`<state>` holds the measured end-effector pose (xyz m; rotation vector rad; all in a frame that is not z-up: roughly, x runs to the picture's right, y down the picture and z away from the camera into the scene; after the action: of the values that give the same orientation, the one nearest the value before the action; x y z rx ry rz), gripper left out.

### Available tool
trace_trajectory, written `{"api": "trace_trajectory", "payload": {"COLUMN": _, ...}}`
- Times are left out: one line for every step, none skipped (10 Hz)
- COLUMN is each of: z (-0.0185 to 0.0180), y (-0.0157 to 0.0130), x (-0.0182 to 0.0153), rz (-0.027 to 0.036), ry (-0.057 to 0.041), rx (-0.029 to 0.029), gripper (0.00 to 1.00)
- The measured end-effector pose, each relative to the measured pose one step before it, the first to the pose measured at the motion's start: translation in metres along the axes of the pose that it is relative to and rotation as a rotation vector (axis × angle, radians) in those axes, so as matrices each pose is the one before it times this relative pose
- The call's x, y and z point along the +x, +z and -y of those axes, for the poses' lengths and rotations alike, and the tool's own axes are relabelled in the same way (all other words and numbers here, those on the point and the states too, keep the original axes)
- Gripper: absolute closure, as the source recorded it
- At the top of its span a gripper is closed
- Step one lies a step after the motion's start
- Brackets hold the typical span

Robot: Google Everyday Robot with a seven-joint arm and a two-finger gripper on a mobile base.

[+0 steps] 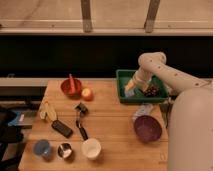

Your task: Wipe purple bowl with sponge

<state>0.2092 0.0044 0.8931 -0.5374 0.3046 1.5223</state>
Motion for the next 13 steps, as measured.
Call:
{"api": "trace_trajectory", "payload": {"z": 0.00180, "y": 0.00615, "x": -0.00391, "rz": -0.00617, "ry": -0.00252, "rx": -0.00440, "gripper": 0.30}}
{"api": "trace_trajectory", "payload": {"z": 0.00357, "y": 0.00672, "x": -0.00455, "rz": -0.00736, "ry": -0.00190, "rx": -0.00048, "gripper": 0.30}}
{"api": "trace_trajectory", "payload": {"z": 0.00122, "y": 0.00504, "x": -0.00419, "rz": -0.00774, "ry": -0.00256, "rx": -0.00007, "gripper": 0.30}}
{"api": "trace_trajectory", "payload": {"z": 0.00034, "y": 0.00598, "x": -0.00675, "rz": -0.00403, "ry": -0.00239, "rx": -0.00357, "gripper": 0.30}}
{"api": "trace_trajectory", "payload": {"z": 0.00436, "y": 0.00778, "x": -0.00455, "rz": -0.01453, "ry": 0.00593, "rx": -0.01102, "gripper": 0.30}}
{"api": "trace_trajectory", "payload": {"z": 0.00288, "y": 0.00692, "x": -0.00108, "rz": -0.01356, "ry": 0.00599, "rx": -0.01169, "gripper": 0.30}}
{"api": "trace_trajectory", "payload": {"z": 0.00058, "y": 0.00557, "x": -0.00024, "rz": -0.01127, "ry": 0.00492, "rx": -0.01556, "gripper": 0.30}}
{"api": "trace_trajectory", "payload": {"z": -0.00261, "y": 0.00433, "x": 0.00150, "rz": -0.00991, "ry": -0.00192, "rx": -0.01022, "gripper": 0.30}}
{"api": "trace_trajectory", "payload": {"z": -0.00347, "y": 0.00454, "x": 0.00378, "rz": -0.01147, "ry": -0.00185, "rx": -0.01616, "gripper": 0.30}}
{"api": "trace_trajectory", "payload": {"z": -0.00135, "y": 0.00368, "x": 0.00344, "rz": -0.01070, "ry": -0.00065, "rx": -0.00946, "gripper": 0.30}}
{"api": "trace_trajectory", "payload": {"z": -0.00276, "y": 0.00442, "x": 0.00461, "rz": -0.01326, "ry": -0.00118, "rx": -0.01259, "gripper": 0.30}}
{"api": "trace_trajectory", "payload": {"z": -0.00417, "y": 0.00632, "x": 0.00524, "rz": -0.01541, "ry": -0.00152, "rx": -0.01536, "gripper": 0.30}}
{"api": "trace_trajectory", "payload": {"z": -0.00172, "y": 0.00418, "x": 0.00355, "rz": -0.01001, "ry": 0.00197, "rx": -0.01733, "gripper": 0.31}}
